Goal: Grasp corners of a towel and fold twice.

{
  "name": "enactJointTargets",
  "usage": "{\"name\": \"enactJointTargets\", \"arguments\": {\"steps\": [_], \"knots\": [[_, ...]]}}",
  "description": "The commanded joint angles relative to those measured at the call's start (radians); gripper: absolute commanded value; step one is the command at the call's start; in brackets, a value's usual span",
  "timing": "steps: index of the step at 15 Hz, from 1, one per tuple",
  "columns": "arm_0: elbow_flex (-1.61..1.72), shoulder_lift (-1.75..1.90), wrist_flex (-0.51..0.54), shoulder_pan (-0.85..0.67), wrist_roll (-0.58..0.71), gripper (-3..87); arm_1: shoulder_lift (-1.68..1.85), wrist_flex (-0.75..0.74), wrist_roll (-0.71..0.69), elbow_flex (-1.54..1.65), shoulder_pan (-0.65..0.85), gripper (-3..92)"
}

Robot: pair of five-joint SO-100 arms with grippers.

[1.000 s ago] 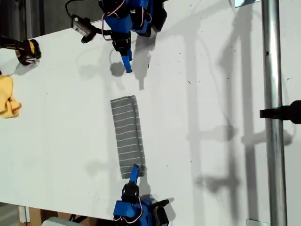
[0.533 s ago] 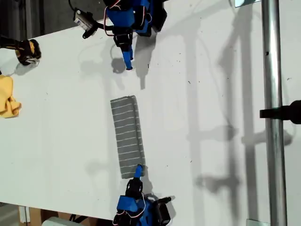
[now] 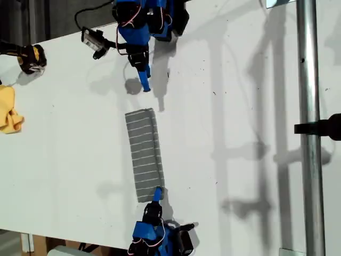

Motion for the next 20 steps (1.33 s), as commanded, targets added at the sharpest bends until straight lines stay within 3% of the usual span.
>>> {"name": "enactJointTargets", "arguments": {"steps": [1, 6, 15, 17, 18, 20], "knots": [[0.005, 0.005, -0.008, 0.011, -0.006, -1.4, -0.422, -0.101, -0.066, -0.212, 0.051, 38.8], [0.005, 0.005, 0.000, 0.018, -0.012, -1.4, -1.040, -0.150, -0.202, -0.509, 0.262, 41.0], [0.005, 0.005, 0.011, 0.017, -0.020, -1.4, -1.609, -0.141, -0.229, -1.088, 0.227, 40.7], [0.005, 0.005, 0.012, 0.015, -0.021, -1.4, -1.615, -0.183, -0.239, -1.103, 0.212, 26.3], [0.005, 0.005, 0.014, 0.015, -0.021, -1.4, -1.626, -0.190, -0.238, -1.123, 0.207, 10.8], [0.005, 0.005, 0.017, 0.014, -0.023, -1.4, -1.669, -0.170, -0.239, -1.183, 0.206, 6.2]]}}
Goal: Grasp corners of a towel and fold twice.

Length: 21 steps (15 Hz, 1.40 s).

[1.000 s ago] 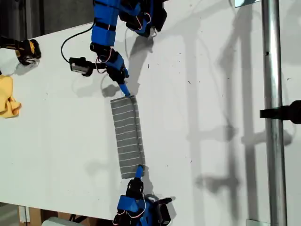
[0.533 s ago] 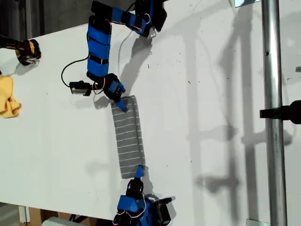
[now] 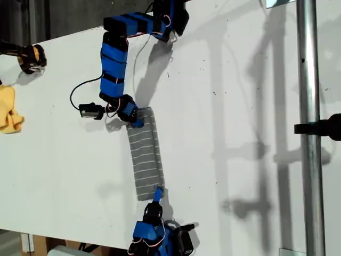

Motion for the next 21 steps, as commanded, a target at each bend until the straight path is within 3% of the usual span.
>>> {"name": "enactJointTargets", "arguments": {"steps": [1, 5, 9, 16, 18, 21], "knots": [[0.005, 0.005, 0.009, 0.005, -0.012, -1.4, -0.006, -0.012, -0.015, -0.063, -0.014, 3.5], [0.005, 0.005, 0.014, 0.000, -0.017, -1.4, 0.051, -0.005, -0.029, 0.006, -0.015, -0.1], [0.005, 0.005, 0.018, 0.003, -0.018, -1.4, 0.405, 0.023, -0.002, 0.383, 0.017, -0.1], [0.005, 0.005, 0.020, -0.003, -0.012, -1.4, 1.155, 0.420, 0.103, 0.864, 0.067, -0.2], [0.005, 0.005, 0.020, -0.005, -0.012, -1.4, 1.118, 0.426, 0.152, 0.859, 0.021, -0.2], [0.005, 0.005, 0.020, -0.003, -0.012, -1.4, 1.114, 0.261, 0.143, 0.787, -0.064, -0.2]]}}
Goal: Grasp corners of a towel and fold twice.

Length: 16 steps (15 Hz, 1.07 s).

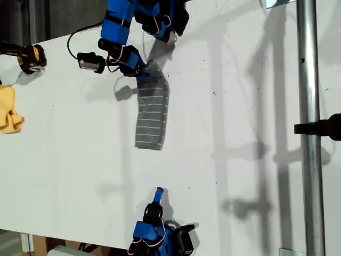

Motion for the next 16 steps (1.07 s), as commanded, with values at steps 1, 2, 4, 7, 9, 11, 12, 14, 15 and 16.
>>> {"name": "enactJointTargets", "arguments": {"steps": [1, 2, 4, 7, 9, 11, 12, 14, 15, 16], "knots": [[0.005, 0.005, 0.002, -0.006, -0.003, -1.4, -0.026, -0.103, -0.008, -0.156, -0.067, -0.2], [0.005, 0.005, 0.002, -0.008, -0.002, -1.4, -0.081, -0.149, -0.021, -0.230, -0.092, -0.2], [0.005, 0.005, 0.002, -0.008, -0.003, -1.4, -0.235, -0.189, -0.044, -0.405, -0.126, -0.2], [0.005, 0.005, 0.003, -0.006, -0.003, -1.4, -0.451, -0.215, -0.080, -0.658, -0.160, -0.2], [0.005, 0.005, 0.003, -0.006, -0.003, -1.4, -0.580, -0.222, -0.101, -0.801, -0.169, -0.2], [0.005, 0.005, 0.003, -0.005, -0.003, -1.4, -0.684, -0.256, -0.106, -0.864, -0.170, -0.2], [0.005, 0.005, 0.005, -0.005, -0.003, -1.4, -0.724, -0.282, -0.106, -0.867, -0.167, -0.2], [0.005, 0.005, 0.005, -0.005, -0.002, -1.4, -0.813, -0.354, -0.100, -0.867, -0.166, -0.2], [0.005, 0.005, 0.005, -0.005, -0.002, -1.4, -0.862, -0.396, -0.098, -0.871, -0.169, -0.2], [0.005, 0.005, 0.005, -0.006, 0.000, -1.4, -0.902, -0.433, -0.097, -0.884, -0.173, -0.2]]}}
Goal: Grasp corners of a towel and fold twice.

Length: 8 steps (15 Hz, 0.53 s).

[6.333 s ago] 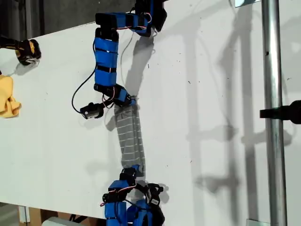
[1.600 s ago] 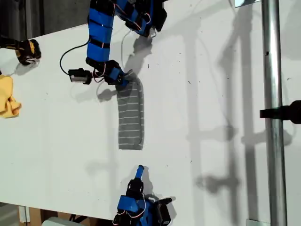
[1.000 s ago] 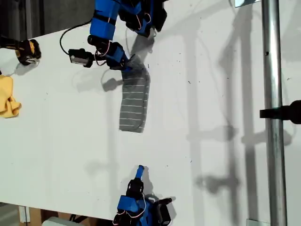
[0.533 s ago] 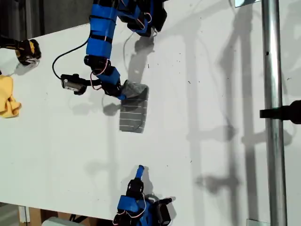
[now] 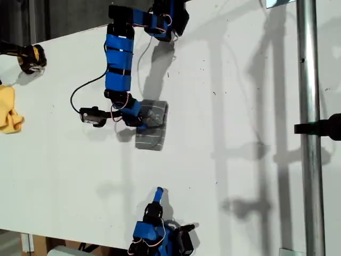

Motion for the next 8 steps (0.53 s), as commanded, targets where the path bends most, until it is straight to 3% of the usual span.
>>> {"name": "enactJointTargets", "arguments": {"steps": [1, 3, 4, 5, 7, 8], "knots": [[0.005, 0.005, 0.005, -0.006, 0.000, -1.4, -0.041, -0.078, -0.003, -0.097, -0.017, -0.2], [0.005, 0.005, 0.005, -0.006, 0.000, -1.4, -0.066, -0.112, -0.012, -0.132, -0.021, 0.2], [0.005, 0.005, 0.005, -0.008, 0.000, -1.4, -0.072, -0.109, -0.015, -0.161, -0.020, 5.6], [0.005, 0.005, 0.005, -0.008, 0.000, -1.4, -0.077, -0.110, -0.066, -0.201, -0.021, 25.5], [0.005, 0.005, 0.003, -0.008, 0.000, -1.4, -0.075, -0.123, -0.158, -0.270, -0.038, 50.2], [0.005, 0.005, 0.003, -0.008, 0.000, -1.4, -0.066, -0.133, -0.176, -0.285, -0.043, 50.4]]}}
